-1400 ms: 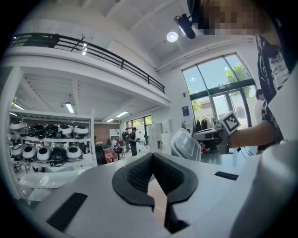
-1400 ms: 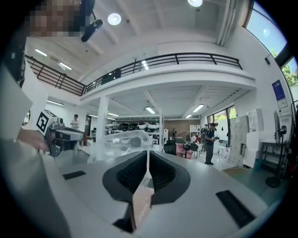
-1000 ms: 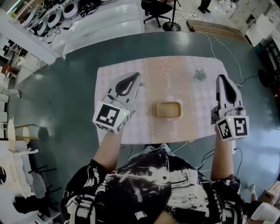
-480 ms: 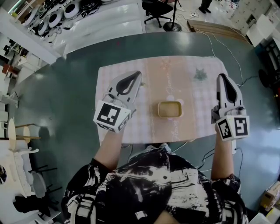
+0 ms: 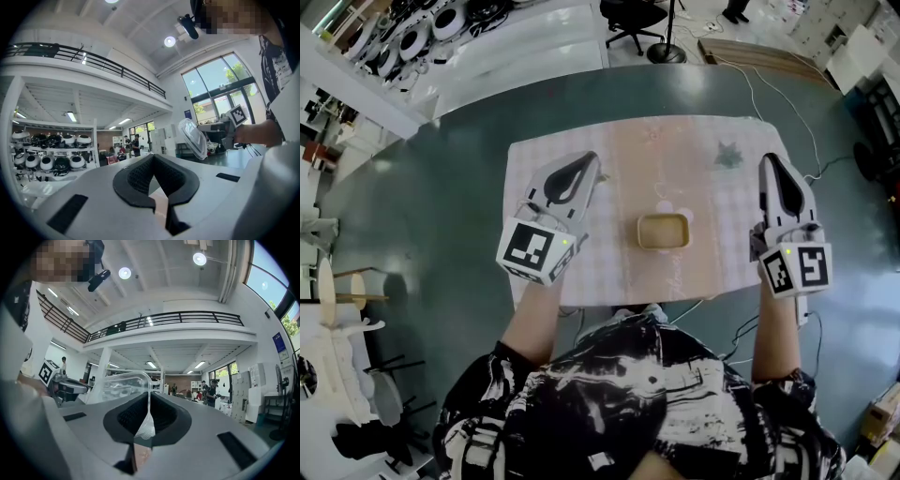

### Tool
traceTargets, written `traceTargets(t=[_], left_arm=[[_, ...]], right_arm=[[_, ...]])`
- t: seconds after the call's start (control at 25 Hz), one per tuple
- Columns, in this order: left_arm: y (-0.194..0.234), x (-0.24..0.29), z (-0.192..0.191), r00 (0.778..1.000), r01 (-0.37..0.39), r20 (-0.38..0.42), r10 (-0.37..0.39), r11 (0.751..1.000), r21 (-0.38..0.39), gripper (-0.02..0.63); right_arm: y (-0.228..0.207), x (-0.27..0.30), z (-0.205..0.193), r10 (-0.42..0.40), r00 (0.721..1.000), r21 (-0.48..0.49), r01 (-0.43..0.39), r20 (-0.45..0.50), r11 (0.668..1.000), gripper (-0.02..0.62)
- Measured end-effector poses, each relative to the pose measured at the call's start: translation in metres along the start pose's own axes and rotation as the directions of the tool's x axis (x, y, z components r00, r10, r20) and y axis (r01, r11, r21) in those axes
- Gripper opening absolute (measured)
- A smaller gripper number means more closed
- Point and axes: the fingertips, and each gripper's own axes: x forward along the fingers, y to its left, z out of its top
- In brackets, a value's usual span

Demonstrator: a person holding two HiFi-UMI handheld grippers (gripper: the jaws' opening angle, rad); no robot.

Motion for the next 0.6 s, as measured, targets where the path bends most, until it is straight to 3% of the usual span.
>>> traceTargets(t=[0.6], left_arm=[[0.001,-0.0022,-0.0035,1.0,0.005,-0.001,-0.005,1.0,-0.004,0.0]], right_arm=[[0.0044,0.0024,-0.0025,-0.002,1.0,-0.002,0.002,-0.009,1.0,0.015]])
